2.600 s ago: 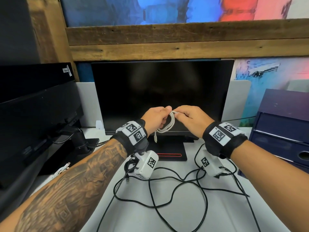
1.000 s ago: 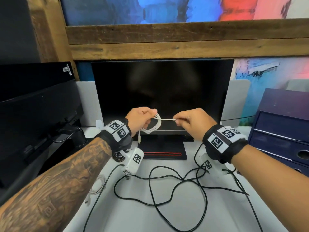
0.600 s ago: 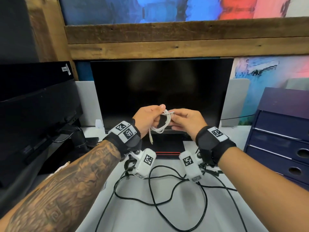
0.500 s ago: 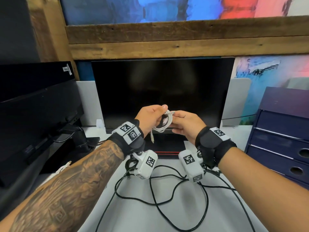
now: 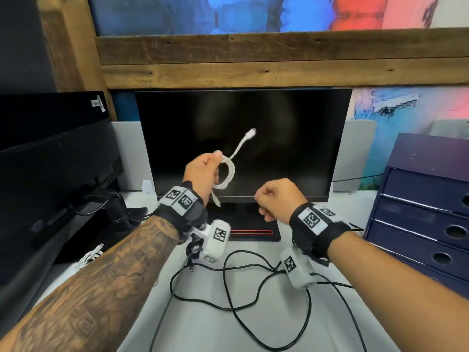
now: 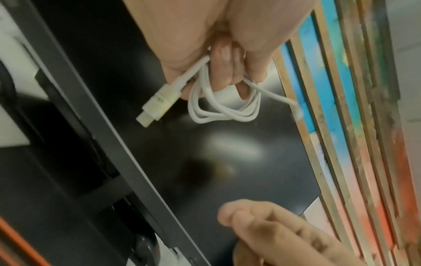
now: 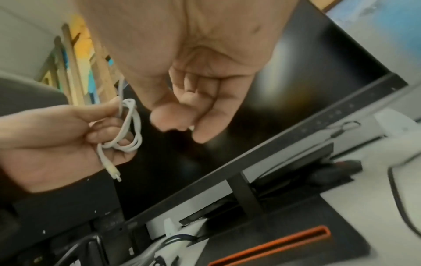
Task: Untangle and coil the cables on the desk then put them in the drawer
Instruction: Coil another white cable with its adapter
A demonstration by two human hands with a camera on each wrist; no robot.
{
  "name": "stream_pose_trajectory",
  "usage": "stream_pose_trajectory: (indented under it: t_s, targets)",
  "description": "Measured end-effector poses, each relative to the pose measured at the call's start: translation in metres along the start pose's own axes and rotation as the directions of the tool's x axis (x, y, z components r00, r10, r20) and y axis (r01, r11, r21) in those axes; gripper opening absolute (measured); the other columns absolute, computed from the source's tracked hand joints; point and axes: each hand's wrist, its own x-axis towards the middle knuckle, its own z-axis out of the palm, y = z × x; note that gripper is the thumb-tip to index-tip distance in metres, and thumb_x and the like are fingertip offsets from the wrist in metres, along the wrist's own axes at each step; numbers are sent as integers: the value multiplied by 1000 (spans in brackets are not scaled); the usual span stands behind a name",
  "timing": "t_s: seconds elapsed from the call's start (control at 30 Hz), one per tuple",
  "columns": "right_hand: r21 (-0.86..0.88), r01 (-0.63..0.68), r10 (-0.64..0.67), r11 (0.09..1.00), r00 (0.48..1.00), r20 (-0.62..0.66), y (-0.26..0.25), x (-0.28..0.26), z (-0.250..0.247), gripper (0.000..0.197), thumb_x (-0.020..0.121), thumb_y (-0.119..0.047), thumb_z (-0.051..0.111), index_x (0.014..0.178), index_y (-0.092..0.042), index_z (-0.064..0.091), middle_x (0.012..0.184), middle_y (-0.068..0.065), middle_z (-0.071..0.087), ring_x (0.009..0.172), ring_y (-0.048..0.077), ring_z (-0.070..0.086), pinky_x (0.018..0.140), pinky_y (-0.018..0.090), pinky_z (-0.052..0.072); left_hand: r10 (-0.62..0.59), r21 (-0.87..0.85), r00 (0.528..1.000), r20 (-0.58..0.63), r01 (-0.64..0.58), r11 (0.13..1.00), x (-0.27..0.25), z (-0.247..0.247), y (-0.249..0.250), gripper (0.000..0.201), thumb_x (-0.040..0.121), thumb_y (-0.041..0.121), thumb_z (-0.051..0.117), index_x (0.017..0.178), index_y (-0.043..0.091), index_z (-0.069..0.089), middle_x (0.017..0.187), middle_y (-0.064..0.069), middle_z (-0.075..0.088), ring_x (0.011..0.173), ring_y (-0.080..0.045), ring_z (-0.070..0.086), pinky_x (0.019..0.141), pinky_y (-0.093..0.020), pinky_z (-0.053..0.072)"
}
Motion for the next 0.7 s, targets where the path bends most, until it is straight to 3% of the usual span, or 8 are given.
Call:
stream_pose_trajectory:
  t_s: [0.07,0.13,0.23,0.3,0.4,0.47,0.57,0.7]
  targets:
    - [114,24,-26,993,999,20,2,-2,3,11,97,-23,63,102,-14,68,69,7,65,52,15,60,55,31,56,3,-11,1000,6,-3,1000,5,-5,1,29,99,33,56,77,19,68,50,11,43,48,-9,40,56,-29,40]
    - [266,42,-47,963,999,13,-3,3,6,31,94,-31,68,122,-20,58,76,6,62,60,16,61,57,35,57,-3,-19,999,52,4,1000,0,-2,1,29,100,31,56,80,13,69,50,10,42,47,-8,38,55,-28,38]
    - [88,195,-172,977,960,-221,-9,17,8,57,87,-40,74,136,-32,44,76,2,55,64,18,57,63,37,57,-6,10,994,108,5,1000,-10,9,0,31,100,31,57,89,5,71,53,7,42,47,-7,38,51,-24,38]
    - [-64,268,-275,961,917,-289,-10,22,7,55,88,-37,73,137,-36,47,75,0,57,66,18,58,68,38,56,-6,10,994,106,5,1000,-12,11,-1,31,100,31,57,90,5,71,53,7,41,47,-6,37,49,-22,36]
    - [27,283,-247,959,878,-410,-4,27,6,59,90,-32,71,143,-33,44,83,-5,62,69,13,62,75,37,58,-16,-20,995,99,18,1000,-9,8,-3,30,99,31,58,84,8,70,51,10,39,46,-7,35,49,-23,34]
    - [100,335,-251,937,845,-472,-1,26,2,67,91,-26,71,148,-32,38,87,-5,62,66,9,61,71,25,56,-27,-29,995,99,30,999,-10,7,-4,31,99,31,58,77,12,68,49,11,37,45,-7,34,50,-24,34]
    - [-36,378,-355,925,825,-439,2,24,2,32,93,-23,69,124,-27,65,86,-7,62,67,4,56,70,21,50,-56,-67,990,127,65,996,-12,9,-2,33,100,28,58,70,16,64,48,11,36,44,-7,32,49,-23,32]
    - [95,242,-218,966,953,-210,5,23,11,16,96,-28,66,104,-21,77,88,-3,74,84,16,70,79,36,60,-52,-95,977,208,73,993,-16,17,6,30,100,29,58,79,11,69,50,9,43,47,-9,40,51,-25,38]
